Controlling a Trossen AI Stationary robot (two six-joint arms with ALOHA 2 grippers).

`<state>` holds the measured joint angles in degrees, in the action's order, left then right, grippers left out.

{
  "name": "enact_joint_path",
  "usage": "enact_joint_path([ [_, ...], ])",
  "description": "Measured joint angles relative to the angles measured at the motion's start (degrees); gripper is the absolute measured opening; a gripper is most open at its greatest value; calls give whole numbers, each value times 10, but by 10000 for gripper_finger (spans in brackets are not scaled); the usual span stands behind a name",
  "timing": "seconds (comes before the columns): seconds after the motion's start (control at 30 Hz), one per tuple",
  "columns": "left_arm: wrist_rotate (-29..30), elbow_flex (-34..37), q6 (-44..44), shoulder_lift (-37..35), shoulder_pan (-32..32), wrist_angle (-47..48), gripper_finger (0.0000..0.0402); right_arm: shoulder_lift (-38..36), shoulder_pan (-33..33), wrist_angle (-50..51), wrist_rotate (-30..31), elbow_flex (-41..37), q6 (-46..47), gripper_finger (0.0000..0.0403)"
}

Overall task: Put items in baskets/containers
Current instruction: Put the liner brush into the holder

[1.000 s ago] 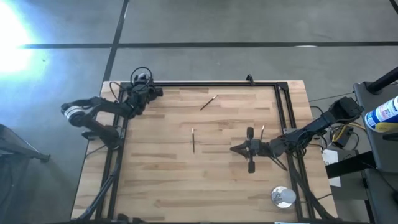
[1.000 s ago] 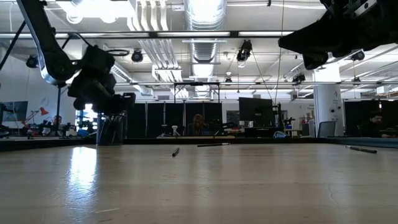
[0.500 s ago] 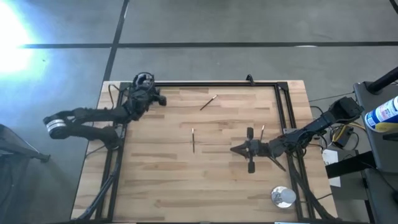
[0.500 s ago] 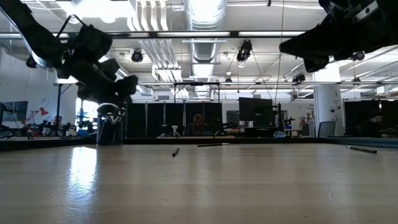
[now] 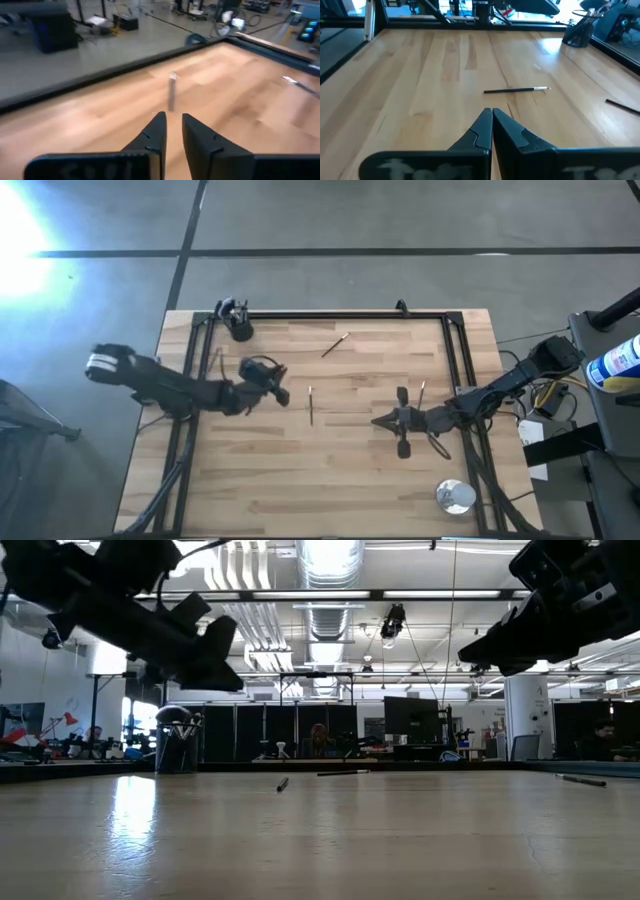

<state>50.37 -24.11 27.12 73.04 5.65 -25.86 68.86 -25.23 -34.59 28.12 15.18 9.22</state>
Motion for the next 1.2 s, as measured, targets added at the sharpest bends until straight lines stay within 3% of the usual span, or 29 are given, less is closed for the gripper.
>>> enact_joint_path([
  [0.13,-36,-77,69,70,4,70,30,0,0,0,2,0,-10,8],
  [0.3,-109,-230,177,156,-31,318,3,0,0,2,4,-1,-25,8],
  [0.43,-161,-330,256,219,-58,475,9,0,0,2,4,-5,-28,8],
  [0.57,-260,-368,286,263,-72,487,39,0,0,1,4,-7,-31,8],
  [0.63,-281,-384,296,282,-76,481,58,0,0,1,4,-7,-36,8],
  [0.9,-295,-421,301,318,-89,507,114,0,0,0,4,-7,-39,8],
  [1.2,-297,-419,311,341,-104,508,121,0,0,-3,4,-7,-37,8],
])
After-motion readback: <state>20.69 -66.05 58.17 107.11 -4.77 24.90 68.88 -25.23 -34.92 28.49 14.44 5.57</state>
